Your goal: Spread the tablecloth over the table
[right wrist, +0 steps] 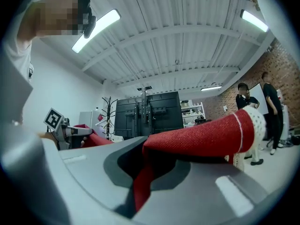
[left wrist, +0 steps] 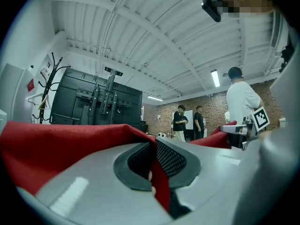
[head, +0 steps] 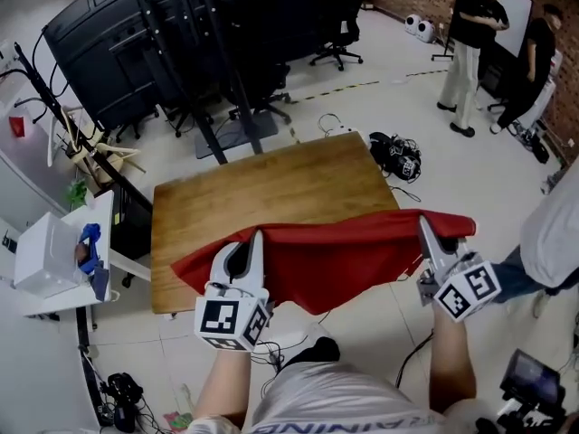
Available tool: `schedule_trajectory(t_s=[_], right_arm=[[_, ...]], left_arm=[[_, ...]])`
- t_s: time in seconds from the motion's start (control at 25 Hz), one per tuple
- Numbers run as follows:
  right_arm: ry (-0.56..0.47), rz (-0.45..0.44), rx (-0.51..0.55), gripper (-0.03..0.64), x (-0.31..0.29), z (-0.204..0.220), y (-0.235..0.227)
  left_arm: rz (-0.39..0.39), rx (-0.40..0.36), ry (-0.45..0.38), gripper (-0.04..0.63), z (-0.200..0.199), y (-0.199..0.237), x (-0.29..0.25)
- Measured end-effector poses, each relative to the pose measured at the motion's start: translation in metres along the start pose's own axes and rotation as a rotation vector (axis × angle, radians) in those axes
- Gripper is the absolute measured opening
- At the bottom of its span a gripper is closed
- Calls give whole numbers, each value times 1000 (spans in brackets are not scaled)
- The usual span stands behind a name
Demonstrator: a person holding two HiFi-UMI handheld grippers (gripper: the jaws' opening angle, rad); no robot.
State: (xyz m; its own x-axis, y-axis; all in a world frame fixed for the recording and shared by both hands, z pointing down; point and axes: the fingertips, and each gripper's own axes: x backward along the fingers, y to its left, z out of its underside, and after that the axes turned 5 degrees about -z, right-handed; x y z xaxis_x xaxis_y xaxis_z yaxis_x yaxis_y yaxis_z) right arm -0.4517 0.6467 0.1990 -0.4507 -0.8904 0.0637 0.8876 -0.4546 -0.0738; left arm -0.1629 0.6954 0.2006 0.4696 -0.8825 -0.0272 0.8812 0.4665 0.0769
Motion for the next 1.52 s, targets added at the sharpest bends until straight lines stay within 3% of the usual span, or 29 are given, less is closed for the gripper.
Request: schedule_trajectory(t_s=[0.44,0.6,0.88,1.16,1.32,1.52], right_arm=[[8,-56,-55,12,-91,12,-43],[19,-61,-93,12,-111,20,-57],[81,-55,-186,12,-176,51,-124],[260,-104,-187,14,-271,111,-181],[372,-131,-167,14,-321,168,-204],[436,-149,-114,14,-360,234,-226]], left_arm=[[-55,22,32,17,7,48,-70],[-58,-5,55,18,13,58,-95],[-81,-13,98,18,34,74,-172],[-187,8,204,18,97,118,-259],[-240,51,274,18,149,148,-297],[-275,35,359,18,209,173,-334]])
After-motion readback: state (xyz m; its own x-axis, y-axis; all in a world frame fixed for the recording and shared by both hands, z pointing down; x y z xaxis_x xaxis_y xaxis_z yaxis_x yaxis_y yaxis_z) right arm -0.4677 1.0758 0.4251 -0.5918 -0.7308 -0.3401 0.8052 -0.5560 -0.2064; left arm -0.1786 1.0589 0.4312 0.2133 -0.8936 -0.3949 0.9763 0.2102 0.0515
